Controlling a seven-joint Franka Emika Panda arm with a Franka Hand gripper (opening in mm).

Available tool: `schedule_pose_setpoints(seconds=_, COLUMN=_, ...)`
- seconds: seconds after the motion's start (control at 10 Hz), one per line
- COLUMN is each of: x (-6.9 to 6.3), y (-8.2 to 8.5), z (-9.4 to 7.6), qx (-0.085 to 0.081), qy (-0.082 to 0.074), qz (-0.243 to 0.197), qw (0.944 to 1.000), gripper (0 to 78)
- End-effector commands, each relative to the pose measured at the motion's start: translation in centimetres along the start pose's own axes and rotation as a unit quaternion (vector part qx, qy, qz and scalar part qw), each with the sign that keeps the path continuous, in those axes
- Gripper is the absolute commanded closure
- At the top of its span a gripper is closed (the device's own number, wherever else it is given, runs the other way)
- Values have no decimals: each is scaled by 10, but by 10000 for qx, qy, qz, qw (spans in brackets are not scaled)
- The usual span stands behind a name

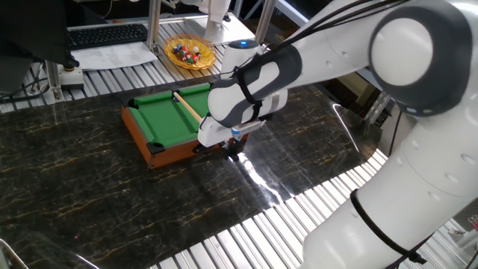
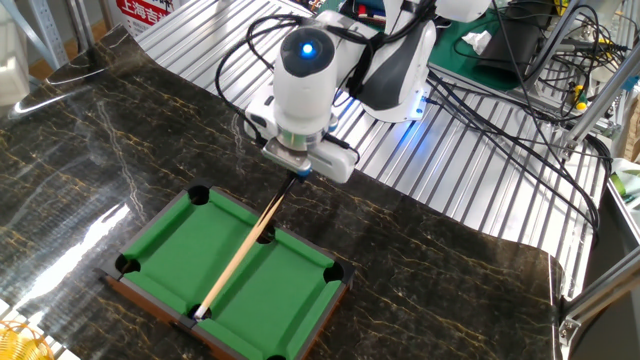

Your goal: Hit the pool ball

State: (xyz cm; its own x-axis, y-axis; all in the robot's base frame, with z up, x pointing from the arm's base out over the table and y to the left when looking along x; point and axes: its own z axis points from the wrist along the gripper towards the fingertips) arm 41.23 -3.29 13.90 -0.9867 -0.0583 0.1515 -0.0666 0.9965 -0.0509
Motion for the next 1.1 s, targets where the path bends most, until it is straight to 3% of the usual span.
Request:
schedule_pose_setpoints(seconds=0.1, x=25, y=3, z=14, qx=70, qy=-49, qz=-16, qw=10000, gripper=764)
schedule_pose_setpoints(seconds=0.5, x=26, y=4, z=9, qx=25, qy=-57, qz=-7, qw=10000, gripper=764)
schedule_pose_setpoints(seconds=1.0, x=25, y=6, z=-40, qx=-57, qy=-176, qz=71, qw=9998, gripper=764)
schedule_pose_setpoints(seconds=1.1, x=18, y=4, z=-52, qx=-71, qy=-220, qz=50, qw=9997, gripper=764)
